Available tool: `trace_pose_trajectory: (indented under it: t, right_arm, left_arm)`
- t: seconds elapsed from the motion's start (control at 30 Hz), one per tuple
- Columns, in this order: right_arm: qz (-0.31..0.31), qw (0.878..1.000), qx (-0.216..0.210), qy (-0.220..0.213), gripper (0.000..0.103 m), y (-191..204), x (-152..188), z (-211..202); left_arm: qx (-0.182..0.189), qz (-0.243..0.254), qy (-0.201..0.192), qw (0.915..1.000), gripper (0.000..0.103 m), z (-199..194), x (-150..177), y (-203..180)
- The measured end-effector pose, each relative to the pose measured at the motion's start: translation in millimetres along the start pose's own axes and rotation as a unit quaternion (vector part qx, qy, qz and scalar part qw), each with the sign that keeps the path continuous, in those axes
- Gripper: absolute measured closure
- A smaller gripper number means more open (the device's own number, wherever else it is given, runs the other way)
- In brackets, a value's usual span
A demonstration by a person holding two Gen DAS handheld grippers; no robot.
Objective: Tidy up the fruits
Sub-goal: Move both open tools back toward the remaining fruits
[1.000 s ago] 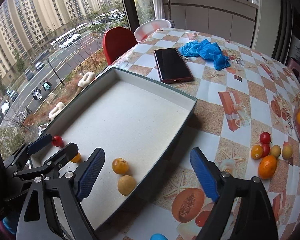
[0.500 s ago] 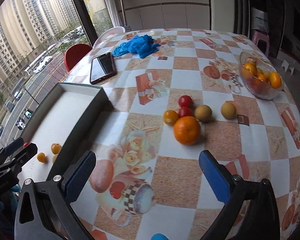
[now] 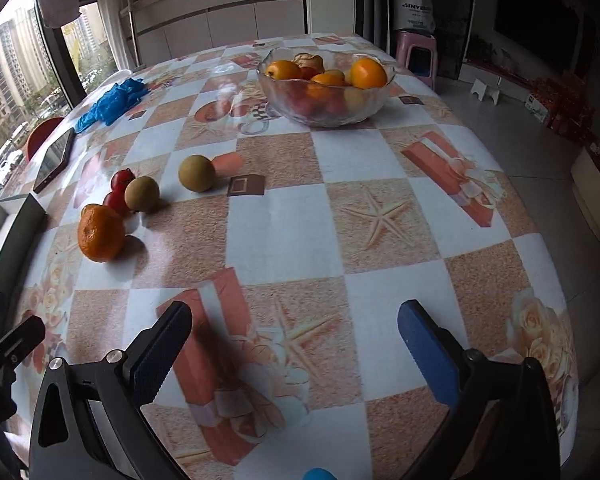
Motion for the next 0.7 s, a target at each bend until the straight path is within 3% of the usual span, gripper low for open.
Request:
trace_pose_trajectory:
  t: [0.27,0.33,0.7]
  right_arm:
    - [-0.012,1.000,0.020,-0.012,0.000,3.5,-3.1,5.6]
    - [-0.012,1.000,0.020,-0.012,0.000,3.2,-3.1,5.4]
    - [-0.012,1.000,0.020,-0.012,0.000,3.5,-2.8,5.6]
  left_arm:
    - [-0.015,-0.004,0.004,0.9999,0.011,27.2,-9.4,-5.5]
    - [-0.015,-0.002,0.004,0.9999,0.000,31.7,-10.2,-4.9]
    - [-0.010,-0.008,0.005,0.9999,0.000,35.1,-11.8,-4.7]
Point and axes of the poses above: each gripper's, at about its wrist camera, not at the fingertips, and z roughly the way its jaws point, y to its left, x to its underside, the point moved 3 cm from there along z, roughly the way its jaws point, and after that the axes turned 1 degree about -z, right-handed, at the moved point
